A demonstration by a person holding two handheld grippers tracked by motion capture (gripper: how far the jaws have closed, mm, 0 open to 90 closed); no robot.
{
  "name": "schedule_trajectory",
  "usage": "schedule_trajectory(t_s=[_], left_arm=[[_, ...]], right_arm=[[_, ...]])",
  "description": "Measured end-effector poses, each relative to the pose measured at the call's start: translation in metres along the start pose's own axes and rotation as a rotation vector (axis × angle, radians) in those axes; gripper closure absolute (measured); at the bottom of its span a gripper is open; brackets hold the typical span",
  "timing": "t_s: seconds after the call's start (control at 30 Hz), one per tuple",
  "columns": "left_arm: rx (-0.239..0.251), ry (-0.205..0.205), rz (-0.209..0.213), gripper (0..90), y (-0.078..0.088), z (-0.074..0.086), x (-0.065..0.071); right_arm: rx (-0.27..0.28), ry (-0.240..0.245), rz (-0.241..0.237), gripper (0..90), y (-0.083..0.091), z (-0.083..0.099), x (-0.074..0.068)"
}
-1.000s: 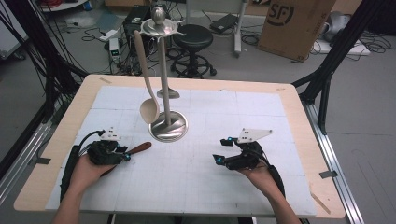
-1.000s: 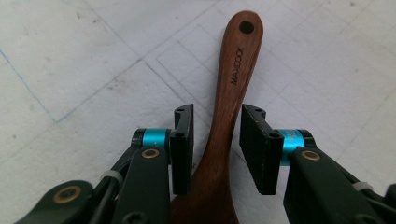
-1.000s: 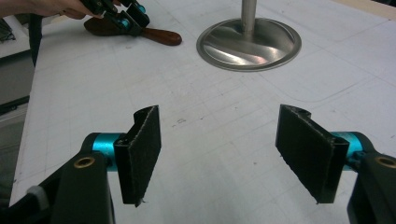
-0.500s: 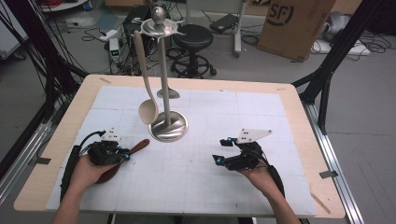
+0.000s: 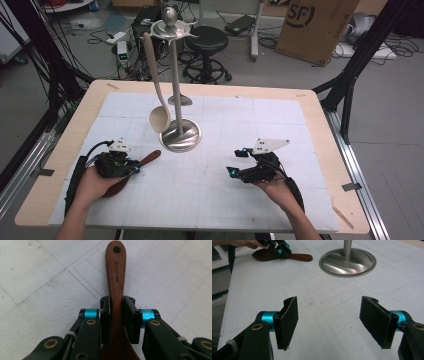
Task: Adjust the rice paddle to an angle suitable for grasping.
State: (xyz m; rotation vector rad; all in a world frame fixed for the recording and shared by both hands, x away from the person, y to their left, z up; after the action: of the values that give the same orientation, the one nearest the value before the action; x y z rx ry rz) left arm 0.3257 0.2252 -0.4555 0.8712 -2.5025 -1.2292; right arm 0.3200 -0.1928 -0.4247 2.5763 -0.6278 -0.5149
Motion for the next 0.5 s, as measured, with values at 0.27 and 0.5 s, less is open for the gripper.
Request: schedule_trajectory(t_s=[0.27, 0.5], left_arm=[[0.011, 0.002, -0.009, 75.0, -0.0006, 0.0012, 0.0012], [0.008, -0.009, -0.016, 77.5, -0.0002, 0.0008, 0.0023]], right_arm=[[-0.001, 0.009, -0.005, 30.3, -0.0030, -0.0008, -0.0025], [-0.009, 0.012, -0.012, 30.3, -0.0071, -0.0012, -0.0052]])
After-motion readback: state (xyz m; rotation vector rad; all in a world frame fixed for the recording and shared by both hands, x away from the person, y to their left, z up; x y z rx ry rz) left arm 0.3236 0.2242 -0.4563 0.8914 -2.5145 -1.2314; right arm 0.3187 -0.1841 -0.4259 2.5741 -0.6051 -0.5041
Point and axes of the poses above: each handheld gripper's, and its own axes: y roughly backward along the jaws, z roughly out of its underside, x roughly to its right, the point moved 3 cm from there along -y, roughly forward along the jaws, and after that the axes turned 9 degrees about -y, right-handed, at the moved point
